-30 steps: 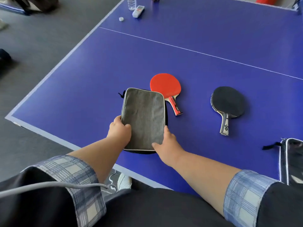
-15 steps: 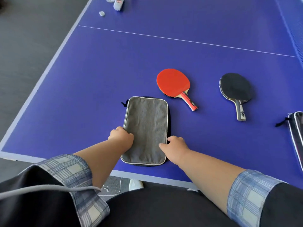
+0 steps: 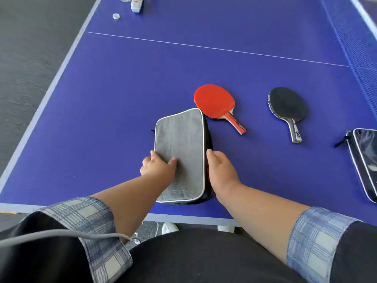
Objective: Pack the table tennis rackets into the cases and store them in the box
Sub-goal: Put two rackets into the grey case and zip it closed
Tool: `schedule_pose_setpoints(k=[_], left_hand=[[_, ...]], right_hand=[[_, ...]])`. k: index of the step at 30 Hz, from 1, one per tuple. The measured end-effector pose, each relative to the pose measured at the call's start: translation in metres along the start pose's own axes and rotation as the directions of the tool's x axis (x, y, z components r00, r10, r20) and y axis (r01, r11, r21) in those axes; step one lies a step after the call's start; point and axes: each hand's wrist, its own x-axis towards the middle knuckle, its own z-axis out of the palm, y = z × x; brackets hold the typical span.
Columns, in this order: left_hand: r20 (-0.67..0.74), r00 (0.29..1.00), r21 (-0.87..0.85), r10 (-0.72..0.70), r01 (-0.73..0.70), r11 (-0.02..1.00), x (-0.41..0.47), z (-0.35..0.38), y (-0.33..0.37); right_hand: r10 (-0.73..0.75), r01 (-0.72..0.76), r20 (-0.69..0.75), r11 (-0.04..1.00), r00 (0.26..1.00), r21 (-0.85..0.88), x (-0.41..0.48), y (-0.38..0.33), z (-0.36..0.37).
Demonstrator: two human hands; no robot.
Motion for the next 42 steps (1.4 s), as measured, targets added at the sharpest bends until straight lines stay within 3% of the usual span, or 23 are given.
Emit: schedule_pose_setpoints(k=[6, 9, 13, 16, 19, 22, 25, 28, 31, 36, 39, 42], left_hand=[[-0.013, 0.962, -0.323, 0.274, -0.263, 0.909, -0.035, -0.044, 0.022], [0.035, 0.935, -0.366, 0.352, -0.316, 0.875, -0.049, -0.066, 0.023], [-0.041, 0.949, -0.290, 0.311, -0.309, 0.906, -0.053, -0.100, 0.014], [-0.159, 0.940, -0.247, 0.301, -0.333, 0.910, -0.052, -0.118, -0.001], [-0.290, 0.901, -0.001, 0.324, -0.338, 0.941, -0.048, -0.123, -0.016], [-0.324, 0.854, 0.320, 0.408, -0.307, 0.896, -0.038, -0.119, -0.032], [-0.201, 0.888, 0.409, 0.413, -0.307, 0.859, -0.019, -0.107, -0.049], [0.045, 0.931, 0.392, 0.362, -0.350, 0.851, 0.003, -0.087, -0.065], [0.267, 0.925, 0.479, 0.271, -0.372, 0.795, 0.020, -0.069, -0.074], [0.285, 0.916, 0.621, 0.282, -0.401, 0.674, 0.043, -0.054, -0.080], [0.212, 0.944, 0.601, 0.253, -0.330, 0.728, 0.037, -0.058, -0.062], [0.132, 0.961, 0.574, 0.244, -0.274, 0.772, 0.034, -0.057, -0.035]], right_hand=[[-0.180, 0.169, 0.104, 0.980, 0.978, 0.102, -0.026, -0.029, 0.022], [-0.270, 0.249, 0.160, 0.958, 0.949, 0.144, -0.028, -0.040, 0.037], [-0.338, 0.316, 0.292, 0.941, 0.895, 0.119, -0.030, -0.049, 0.057], [-0.418, 0.448, 0.463, 0.893, 0.781, 0.050, -0.028, -0.054, 0.073], [-0.386, 0.574, 0.587, 0.801, 0.711, -0.170, -0.015, -0.048, 0.099], [-0.261, 0.592, 0.609, 0.676, 0.749, -0.438, 0.001, -0.035, 0.124], [-0.128, 0.569, 0.647, 0.623, 0.751, -0.537, 0.010, -0.026, 0.138], [0.020, 0.545, 0.643, 0.511, 0.765, -0.664, 0.016, -0.017, 0.148], [0.027, 0.581, 0.648, 0.414, 0.761, -0.700, 0.018, -0.009, 0.156], [-0.064, 0.576, 0.653, 0.542, 0.754, -0.612, 0.021, -0.022, 0.131], [-0.133, 0.527, 0.625, 0.684, 0.770, -0.504, 0.030, -0.025, 0.101], [-0.176, 0.451, 0.511, 0.750, 0.841, -0.484, 0.043, -0.018, 0.061]])
